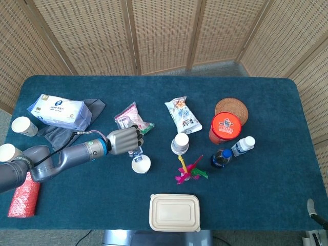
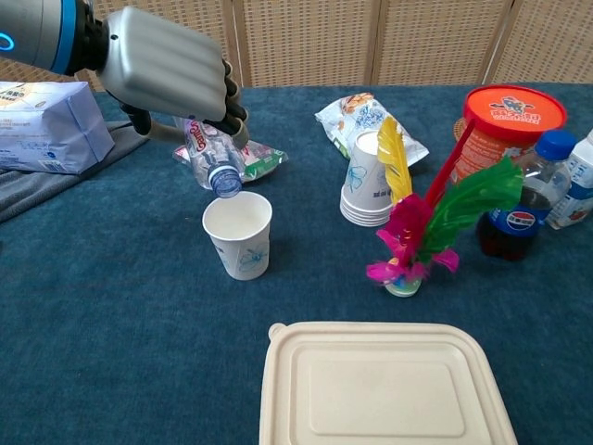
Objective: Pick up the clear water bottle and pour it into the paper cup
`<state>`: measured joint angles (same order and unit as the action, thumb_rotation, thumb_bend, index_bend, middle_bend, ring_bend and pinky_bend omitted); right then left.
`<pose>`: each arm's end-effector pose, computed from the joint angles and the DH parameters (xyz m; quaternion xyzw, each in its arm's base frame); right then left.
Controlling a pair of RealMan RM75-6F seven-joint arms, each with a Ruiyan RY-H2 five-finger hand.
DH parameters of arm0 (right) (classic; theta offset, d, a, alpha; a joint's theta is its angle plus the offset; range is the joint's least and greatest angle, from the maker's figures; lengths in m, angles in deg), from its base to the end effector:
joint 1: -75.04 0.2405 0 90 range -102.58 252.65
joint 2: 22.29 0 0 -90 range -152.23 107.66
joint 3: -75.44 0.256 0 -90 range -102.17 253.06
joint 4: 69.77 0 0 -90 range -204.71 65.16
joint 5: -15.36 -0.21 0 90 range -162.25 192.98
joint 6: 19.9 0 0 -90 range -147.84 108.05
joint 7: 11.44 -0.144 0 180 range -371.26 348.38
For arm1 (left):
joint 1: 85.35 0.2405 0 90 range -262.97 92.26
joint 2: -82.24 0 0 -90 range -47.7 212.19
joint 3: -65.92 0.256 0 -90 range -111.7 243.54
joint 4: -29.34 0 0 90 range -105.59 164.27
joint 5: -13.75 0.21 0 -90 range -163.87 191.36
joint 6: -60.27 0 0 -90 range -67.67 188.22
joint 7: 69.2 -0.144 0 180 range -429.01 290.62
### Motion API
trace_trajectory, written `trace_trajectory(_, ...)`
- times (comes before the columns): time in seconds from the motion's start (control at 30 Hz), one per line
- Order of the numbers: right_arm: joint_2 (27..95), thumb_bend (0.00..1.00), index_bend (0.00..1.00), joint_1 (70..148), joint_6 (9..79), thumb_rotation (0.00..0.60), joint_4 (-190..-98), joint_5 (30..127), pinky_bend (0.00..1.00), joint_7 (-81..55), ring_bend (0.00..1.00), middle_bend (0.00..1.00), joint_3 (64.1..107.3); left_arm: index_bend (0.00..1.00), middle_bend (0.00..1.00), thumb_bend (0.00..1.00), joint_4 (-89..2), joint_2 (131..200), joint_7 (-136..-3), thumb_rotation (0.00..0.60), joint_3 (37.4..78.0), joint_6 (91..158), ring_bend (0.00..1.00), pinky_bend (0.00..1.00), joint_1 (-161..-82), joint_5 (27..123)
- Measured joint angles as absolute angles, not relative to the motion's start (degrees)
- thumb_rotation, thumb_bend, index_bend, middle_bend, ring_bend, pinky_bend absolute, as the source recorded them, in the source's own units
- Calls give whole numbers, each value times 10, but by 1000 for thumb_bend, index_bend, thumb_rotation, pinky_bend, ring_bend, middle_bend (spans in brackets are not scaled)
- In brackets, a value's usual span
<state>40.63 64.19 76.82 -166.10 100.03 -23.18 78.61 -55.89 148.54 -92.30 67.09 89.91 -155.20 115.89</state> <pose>-0.3284 -0.0927 0.1884 0.4380 -0.4613 0.4367 0.6361 -0.0725 0.3798 0.0404 -0.9367 0.1839 -0.1196 0.2728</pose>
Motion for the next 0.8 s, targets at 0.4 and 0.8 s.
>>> trace_trajectory(0.4,408,449,0,642,766,600,-1657,1001,0,-239,0,22,787,256,302,611,-568,1481,-956,600,667,889,333,414,-1559,1151)
trace_trajectory(0.8,413,448,0,639,766,600,-1653,1000,0,-242,0,22,786,265,306,612,-572,1476,-965,600,671,884,333,413,-1569,1158)
